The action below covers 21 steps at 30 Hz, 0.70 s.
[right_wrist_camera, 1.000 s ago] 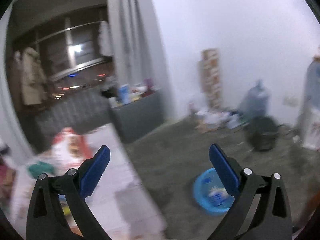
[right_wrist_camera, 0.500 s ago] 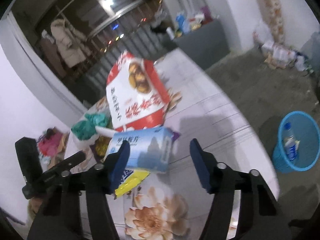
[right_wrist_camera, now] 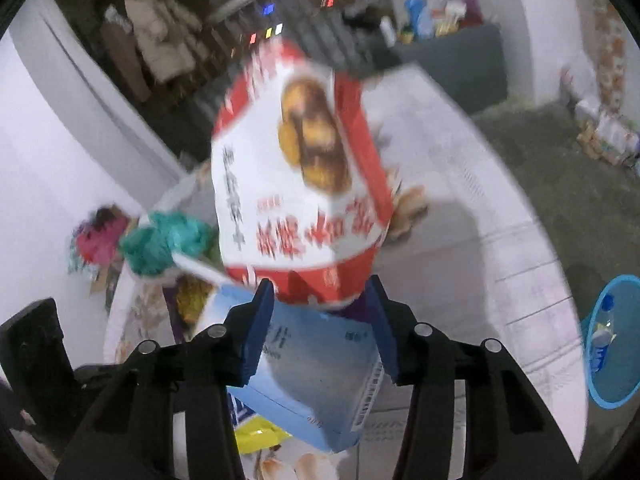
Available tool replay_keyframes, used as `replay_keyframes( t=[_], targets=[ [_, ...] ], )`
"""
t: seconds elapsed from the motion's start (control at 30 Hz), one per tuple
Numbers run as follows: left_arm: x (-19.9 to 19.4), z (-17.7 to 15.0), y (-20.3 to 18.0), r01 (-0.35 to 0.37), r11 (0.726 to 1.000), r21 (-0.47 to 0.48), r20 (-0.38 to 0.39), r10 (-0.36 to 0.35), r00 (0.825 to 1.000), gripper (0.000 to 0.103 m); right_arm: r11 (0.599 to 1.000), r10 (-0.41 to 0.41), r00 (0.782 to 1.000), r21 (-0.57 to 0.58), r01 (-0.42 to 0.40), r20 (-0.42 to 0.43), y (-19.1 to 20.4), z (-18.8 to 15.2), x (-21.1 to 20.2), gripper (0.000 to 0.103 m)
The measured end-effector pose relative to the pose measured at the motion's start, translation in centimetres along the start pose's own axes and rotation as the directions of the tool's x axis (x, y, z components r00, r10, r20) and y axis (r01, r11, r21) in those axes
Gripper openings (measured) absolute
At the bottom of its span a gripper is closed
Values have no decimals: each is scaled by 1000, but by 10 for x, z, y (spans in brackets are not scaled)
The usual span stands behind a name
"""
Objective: Collect trash
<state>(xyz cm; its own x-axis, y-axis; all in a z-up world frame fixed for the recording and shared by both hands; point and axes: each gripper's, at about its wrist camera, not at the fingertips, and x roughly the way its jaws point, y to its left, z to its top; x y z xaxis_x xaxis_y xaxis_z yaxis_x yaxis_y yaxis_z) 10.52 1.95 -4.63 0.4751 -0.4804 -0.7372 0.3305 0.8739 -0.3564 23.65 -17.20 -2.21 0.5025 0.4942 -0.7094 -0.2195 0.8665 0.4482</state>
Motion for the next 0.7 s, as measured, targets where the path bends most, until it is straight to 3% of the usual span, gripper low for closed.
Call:
replay_keyframes(
  t=[0.23, 0.47, 0.7],
  targets=[
    [8, -8, 2, -6, 1000, -17, -33, 5, 999, 13, 993, 116, 979, 26, -114, -166, 6, -39, -6, 47],
    [4, -19, 8, -2, 999, -54, -37, 0, 999, 9, 981, 188, 958, 85, -173, -217, 5, -67, -19, 47],
    [-9, -24, -1, 40, 997, -65, -27, -42, 999, 7, 981, 194, 945, 39, -190, -262, 14, -89, -37, 47]
  ],
)
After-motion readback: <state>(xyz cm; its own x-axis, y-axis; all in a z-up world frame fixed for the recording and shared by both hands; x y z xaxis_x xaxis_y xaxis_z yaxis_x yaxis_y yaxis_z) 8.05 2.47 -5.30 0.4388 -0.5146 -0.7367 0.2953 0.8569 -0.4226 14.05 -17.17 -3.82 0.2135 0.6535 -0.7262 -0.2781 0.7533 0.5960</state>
